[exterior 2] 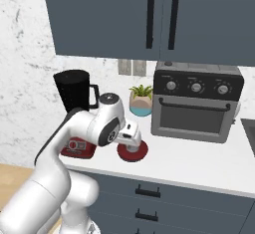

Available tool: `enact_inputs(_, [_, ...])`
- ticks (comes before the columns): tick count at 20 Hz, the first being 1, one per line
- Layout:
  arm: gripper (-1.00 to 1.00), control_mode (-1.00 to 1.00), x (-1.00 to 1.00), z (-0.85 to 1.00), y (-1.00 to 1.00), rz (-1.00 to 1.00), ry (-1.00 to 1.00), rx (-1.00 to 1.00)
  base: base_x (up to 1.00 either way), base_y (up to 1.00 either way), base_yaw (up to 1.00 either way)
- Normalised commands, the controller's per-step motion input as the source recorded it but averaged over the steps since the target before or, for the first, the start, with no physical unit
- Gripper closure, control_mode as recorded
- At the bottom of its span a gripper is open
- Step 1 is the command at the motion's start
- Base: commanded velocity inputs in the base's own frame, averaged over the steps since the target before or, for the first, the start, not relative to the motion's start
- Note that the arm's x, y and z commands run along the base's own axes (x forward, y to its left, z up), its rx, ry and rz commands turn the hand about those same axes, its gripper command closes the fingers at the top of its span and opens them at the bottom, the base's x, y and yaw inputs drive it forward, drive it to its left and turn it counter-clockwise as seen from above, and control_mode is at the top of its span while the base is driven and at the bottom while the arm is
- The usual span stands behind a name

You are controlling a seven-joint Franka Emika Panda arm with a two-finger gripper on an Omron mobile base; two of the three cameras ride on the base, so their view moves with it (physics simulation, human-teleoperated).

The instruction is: Close the lid blender by securely placing the lid on top.

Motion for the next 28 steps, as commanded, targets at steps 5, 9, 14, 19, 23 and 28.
enact_inputs(5, [-1.00,-1.00,0.15,-0.07,-0.11,0.00,0.00,0.00,0.00,0.00,0.00])
enact_inputs(9, [-1.00,-1.00,0.18,-0.10,-0.05,0.00,0.00,0.00,0.00,0.00,0.00])
enact_inputs(14, [-1.00,-1.00,0.19,-0.14,0.00,0.00,0.00,0.00,0.00,0.00,0.00])
enact_inputs(19, [-1.00,-1.00,0.17,-0.16,-0.02,0.00,0.00,0.00,0.00,0.00,0.00])
enact_inputs(23, [-1.00,-1.00,0.18,-0.17,-0.04,0.00,0.00,0.00,0.00,0.00,0.00])
enact_inputs(28, [-1.00,-1.00,0.18,-0.21,-0.07,0.00,0.00,0.00,0.00,0.00,0.00])
